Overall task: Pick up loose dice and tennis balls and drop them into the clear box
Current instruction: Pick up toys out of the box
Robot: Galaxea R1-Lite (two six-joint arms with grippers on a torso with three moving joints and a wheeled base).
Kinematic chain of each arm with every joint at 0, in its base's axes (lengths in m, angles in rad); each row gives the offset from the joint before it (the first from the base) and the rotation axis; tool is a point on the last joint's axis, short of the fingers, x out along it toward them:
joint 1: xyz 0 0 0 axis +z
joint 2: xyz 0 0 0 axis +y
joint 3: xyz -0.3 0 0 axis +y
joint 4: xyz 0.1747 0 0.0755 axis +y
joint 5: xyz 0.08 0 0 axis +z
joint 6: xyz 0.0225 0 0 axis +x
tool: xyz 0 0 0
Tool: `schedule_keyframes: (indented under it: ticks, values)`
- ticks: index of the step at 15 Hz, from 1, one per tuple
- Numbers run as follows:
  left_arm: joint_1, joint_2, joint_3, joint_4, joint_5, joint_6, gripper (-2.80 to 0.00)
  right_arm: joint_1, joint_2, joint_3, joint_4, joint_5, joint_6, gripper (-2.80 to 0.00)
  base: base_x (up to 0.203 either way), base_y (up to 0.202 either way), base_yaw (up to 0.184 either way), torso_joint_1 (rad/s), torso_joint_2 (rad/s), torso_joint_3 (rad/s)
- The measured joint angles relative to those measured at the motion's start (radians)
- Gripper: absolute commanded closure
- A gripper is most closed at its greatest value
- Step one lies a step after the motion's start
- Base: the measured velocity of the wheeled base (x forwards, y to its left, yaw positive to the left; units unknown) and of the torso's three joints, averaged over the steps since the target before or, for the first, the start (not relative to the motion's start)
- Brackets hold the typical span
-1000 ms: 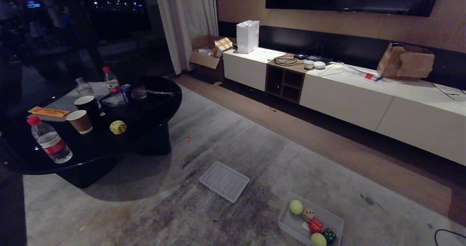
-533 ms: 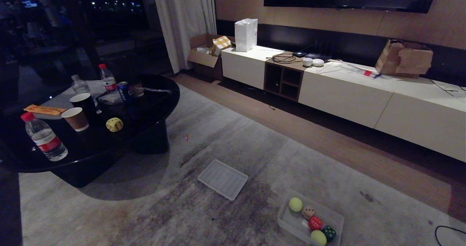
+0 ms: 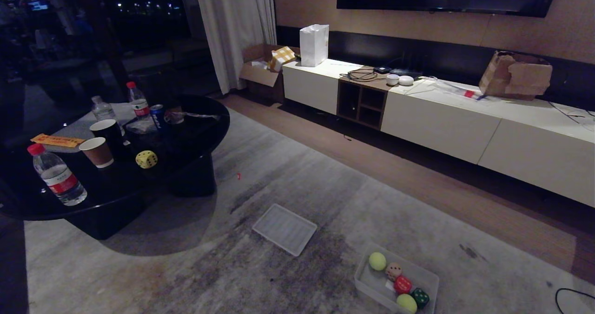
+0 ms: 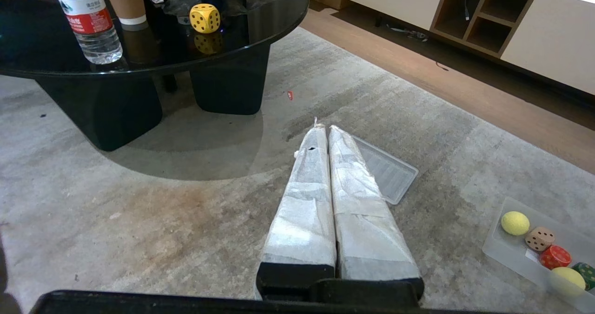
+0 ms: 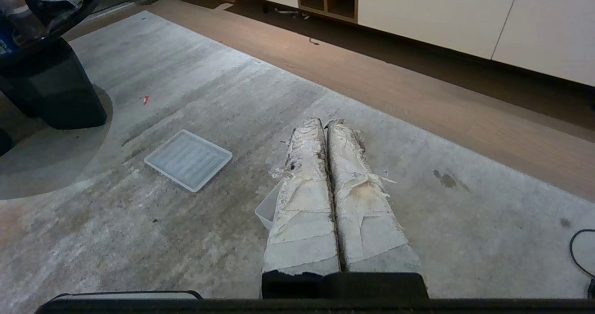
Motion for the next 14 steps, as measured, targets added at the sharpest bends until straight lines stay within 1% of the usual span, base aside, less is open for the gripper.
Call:
schedule_keyframes:
  ticks: [4,5,14]
  values:
    - [0.0,0.0,0.0,0.0,0.0,0.0,0.0,0.0,0.0,0.0,-0.001,-0.001,0.001,0.0,0.0,0.0,0.0,0.0,0.0,0.0]
    - [0.0,0.0,0.0,0.0,0.0,0.0,0.0,0.0,0.0,0.0,0.0,-0.001,0.001,0.0,0.0,0.004,0.065,0.002,0.0,0.007]
    - [0.0,0.0,0.0,0.0,0.0,0.0,0.0,0.0,0.0,0.0,0.0,-0.001,0.001,0.0,0.001,-0.006,0.156,0.002,0.0,0.002]
